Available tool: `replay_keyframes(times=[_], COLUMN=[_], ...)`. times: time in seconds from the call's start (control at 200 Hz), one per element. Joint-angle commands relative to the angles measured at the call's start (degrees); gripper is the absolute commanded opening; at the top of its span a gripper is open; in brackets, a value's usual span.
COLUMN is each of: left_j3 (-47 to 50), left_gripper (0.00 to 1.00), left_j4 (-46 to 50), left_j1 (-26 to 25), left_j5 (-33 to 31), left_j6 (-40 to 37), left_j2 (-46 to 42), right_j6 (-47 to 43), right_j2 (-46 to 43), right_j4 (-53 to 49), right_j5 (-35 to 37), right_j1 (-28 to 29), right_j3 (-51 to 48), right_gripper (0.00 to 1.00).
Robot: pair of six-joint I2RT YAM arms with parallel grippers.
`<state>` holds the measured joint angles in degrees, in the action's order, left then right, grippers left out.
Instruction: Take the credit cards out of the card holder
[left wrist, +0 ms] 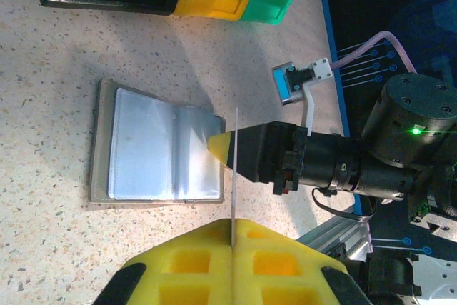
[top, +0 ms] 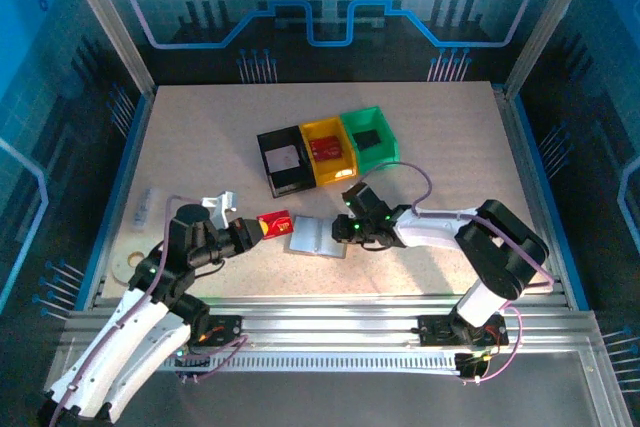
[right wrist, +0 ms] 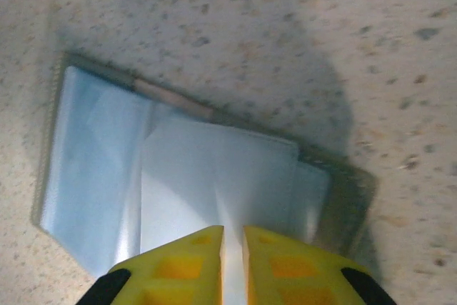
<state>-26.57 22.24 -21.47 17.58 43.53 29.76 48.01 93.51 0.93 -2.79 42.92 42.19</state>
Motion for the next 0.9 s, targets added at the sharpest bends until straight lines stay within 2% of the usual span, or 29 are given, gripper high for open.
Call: replay_keyframes(times=[0.0,0.26,0.39,0.665,0.77,0.891], left_j3=[0.4,0.3,-0.2,-3.6,-4.6,-6.2], left_gripper=[0.00,0.00,0.00,0.00,0.00,0.00], left_j4=[-0.5,-0.4,-0.9,2.1,2.6,3.9], left_j1=[0.6,0.6,0.6,0.6,0.6,0.6], left_j5=[-0.1,-0.4,-0.4,-2.5,-3.5,-4.9], left_j6=[0.1,0.3,0.9,-1.5,-2.2,-3.2], left_j2=[0.3,0.6,1.3,4.1,4.8,5.4], right_j6=[-0.2,-3.7,-4.2,-4.4,-5.3,-5.9], right_j2=[1.5,-2.3,-1.8,-2.8,-2.8,-2.7], right_j4=[-2.0,-7.7,-9.1,-6.0,-4.4,-3.9], right_j5=[0.9,2.7,1.3,-3.1,-6.1,-6.0], right_j1=[-1.6,-0.1,-0.1,1.1,2.8,5.4], right_j3=[-1.5,1.3,2.6,3.0,4.5,6.4], right_gripper=[0.13,0.11,0.11,0.09,0.09,0.09])
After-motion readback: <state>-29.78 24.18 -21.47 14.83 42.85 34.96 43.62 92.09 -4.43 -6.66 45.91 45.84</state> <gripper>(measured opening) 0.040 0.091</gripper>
